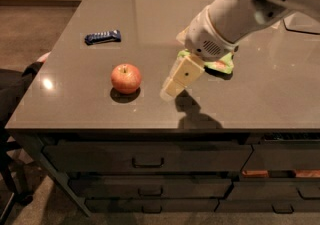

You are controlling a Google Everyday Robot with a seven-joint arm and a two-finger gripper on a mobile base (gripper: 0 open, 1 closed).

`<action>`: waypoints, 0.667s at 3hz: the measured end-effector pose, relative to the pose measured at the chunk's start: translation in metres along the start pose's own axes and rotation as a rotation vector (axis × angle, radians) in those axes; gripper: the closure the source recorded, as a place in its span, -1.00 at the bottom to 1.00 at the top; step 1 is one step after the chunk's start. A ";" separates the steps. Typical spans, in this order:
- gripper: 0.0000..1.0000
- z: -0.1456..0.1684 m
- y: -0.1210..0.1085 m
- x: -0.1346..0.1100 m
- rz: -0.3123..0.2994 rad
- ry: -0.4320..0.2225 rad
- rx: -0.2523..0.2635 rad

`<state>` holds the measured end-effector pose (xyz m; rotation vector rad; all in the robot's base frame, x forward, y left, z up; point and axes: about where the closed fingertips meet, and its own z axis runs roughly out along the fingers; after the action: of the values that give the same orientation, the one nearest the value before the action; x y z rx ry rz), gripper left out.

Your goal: Move apple near rxbar blueberry

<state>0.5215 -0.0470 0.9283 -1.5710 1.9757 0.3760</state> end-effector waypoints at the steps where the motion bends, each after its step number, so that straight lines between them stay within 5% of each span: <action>1: -1.00 0.028 -0.004 -0.023 0.008 -0.046 -0.019; 2: -1.00 0.059 -0.015 -0.042 0.014 -0.076 -0.013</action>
Offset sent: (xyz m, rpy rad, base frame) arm 0.0637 0.0934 -0.0340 0.1142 -0.0144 -0.0074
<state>0.5568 0.0150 0.9091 -1.5287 1.9311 0.4485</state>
